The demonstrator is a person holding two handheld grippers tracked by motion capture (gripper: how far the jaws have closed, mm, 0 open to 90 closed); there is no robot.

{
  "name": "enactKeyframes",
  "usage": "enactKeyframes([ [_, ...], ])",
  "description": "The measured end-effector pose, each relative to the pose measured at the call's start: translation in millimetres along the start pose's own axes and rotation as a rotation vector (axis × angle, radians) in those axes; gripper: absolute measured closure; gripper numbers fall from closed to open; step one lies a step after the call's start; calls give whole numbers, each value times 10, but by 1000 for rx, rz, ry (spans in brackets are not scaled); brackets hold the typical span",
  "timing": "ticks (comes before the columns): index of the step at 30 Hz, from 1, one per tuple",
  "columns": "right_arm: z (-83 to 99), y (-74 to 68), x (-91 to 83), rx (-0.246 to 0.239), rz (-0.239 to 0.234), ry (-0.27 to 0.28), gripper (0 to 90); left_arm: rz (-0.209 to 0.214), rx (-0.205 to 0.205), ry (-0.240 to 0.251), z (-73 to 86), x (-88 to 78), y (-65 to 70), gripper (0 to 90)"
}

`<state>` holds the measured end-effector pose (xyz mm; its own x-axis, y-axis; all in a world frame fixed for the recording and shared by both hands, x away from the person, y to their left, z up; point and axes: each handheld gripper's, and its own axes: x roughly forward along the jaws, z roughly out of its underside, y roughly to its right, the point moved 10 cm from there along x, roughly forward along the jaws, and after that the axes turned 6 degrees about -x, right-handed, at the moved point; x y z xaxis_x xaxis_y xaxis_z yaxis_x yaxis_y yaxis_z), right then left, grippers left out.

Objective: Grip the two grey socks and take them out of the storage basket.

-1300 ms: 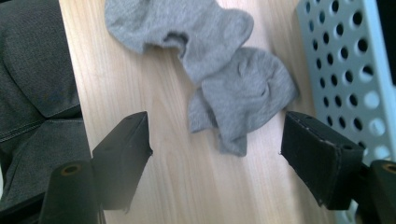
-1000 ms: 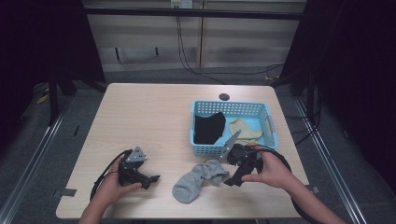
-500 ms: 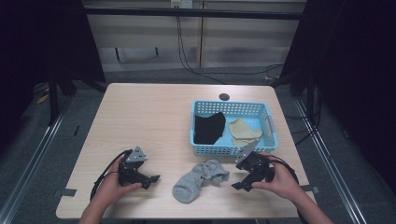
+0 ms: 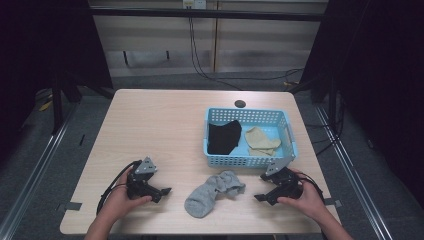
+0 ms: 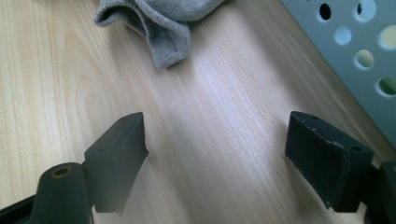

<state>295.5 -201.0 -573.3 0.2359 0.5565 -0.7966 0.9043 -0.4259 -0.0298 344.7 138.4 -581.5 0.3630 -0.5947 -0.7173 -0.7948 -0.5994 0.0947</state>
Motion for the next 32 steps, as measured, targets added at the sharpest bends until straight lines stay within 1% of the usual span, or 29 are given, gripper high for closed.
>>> enactKeyframes([
  [1, 0, 0, 0, 0, 0, 0, 196, 0, 0, 0, 0, 0, 0, 0],
  [2, 17, 9, 1, -17, 15, 15, 185, 0, 0, 0, 1, -1, 0, 0],
  [3, 21, 8, 4, -25, 20, 27, 178, 0, 0, 0, 1, -1, 0, 0],
  [4, 23, -1, 9, -28, 22, 39, 176, -4, 2, 0, 2, -3, -3, 0],
  [5, 23, -1, 9, -28, 22, 39, 176, -4, 2, 0, 2, -3, -3, 0],
  [6, 35, -2, 10, -42, 35, 50, 175, -4, 1, -1, 3, -4, -4, 0],
  [8, 40, -4, 9, -42, 40, 56, 174, -4, -6, 5, -2, -1, 1, 0],
  [9, 48, -3, 13, -52, 43, 81, 163, -4, -3, 2, 1, -3, -2, 0],
  [11, 55, 2, 15, -52, 46, 110, 156, -4, -10, 8, -3, 0, 2, 0],
  [12, 60, 5, 13, -51, 50, 120, 155, -4, -6, 7, -3, 0, 0, 0],
  [13, 60, 5, 13, -51, 50, 120, 155, -4, -6, 7, -3, 0, 0, 0],
  [14, 69, 13, 13, -43, 56, 157, 155, -1, -10, 6, 0, -1, 5, 0],
  [15, 69, 13, 13, -43, 56, 157, 155, -1, -10, 6, 0, -1, 5, 0],
  [16, 80, 24, 10, -44, 60, 172, 155, 0, -3, 1, 5, -5, 2, 0],
  [18, 82, 35, 7, -34, 66, 173, 155, 0, -2, 0, 6, -6, 2, 0],
  [32, 83, 36, 7, -32, 67, 172, 155, -6, -5, 4, 11, -14, 0, 0],
])
